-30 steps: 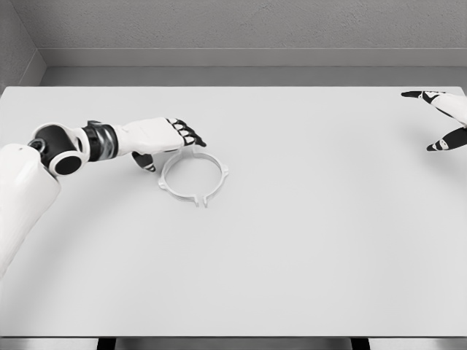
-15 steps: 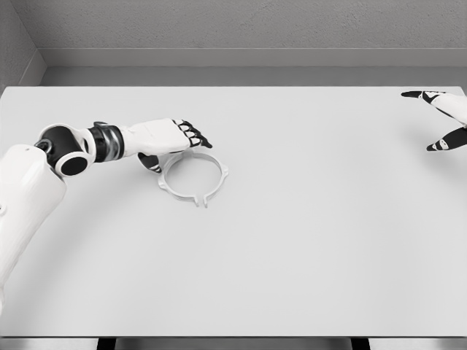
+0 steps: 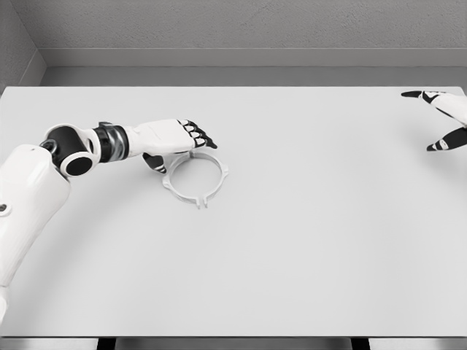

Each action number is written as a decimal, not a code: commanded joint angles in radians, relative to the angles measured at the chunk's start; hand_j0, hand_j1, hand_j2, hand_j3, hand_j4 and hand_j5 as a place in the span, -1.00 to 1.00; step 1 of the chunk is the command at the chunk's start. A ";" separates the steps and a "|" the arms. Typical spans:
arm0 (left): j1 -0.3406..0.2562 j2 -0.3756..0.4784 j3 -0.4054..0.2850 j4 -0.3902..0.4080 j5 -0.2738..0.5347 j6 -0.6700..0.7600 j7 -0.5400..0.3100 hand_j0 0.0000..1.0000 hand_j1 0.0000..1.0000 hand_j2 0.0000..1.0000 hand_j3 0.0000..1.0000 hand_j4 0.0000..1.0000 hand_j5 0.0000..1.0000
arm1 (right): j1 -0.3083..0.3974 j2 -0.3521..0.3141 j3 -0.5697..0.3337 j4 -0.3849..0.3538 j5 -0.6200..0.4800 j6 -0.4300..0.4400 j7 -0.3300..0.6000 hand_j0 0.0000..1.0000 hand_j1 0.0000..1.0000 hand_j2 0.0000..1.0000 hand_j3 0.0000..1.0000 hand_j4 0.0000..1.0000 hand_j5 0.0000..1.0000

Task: Assemble PVC drainage pipe clamps

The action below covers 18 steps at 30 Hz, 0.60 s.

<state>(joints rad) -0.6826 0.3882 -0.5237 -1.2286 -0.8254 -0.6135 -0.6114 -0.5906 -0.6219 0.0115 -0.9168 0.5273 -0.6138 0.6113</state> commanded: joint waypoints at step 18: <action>-0.017 0.035 0.017 0.001 0.002 0.003 0.001 1.00 1.00 1.00 1.00 1.00 1.00 | 0.003 -0.001 -0.001 -0.001 -0.007 0.003 0.000 1.00 1.00 1.00 1.00 1.00 1.00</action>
<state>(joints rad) -0.6980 0.4089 -0.5100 -1.2274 -0.8280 -0.6135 -0.6114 -0.5875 -0.6219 0.0115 -0.9168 0.5273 -0.6137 0.6113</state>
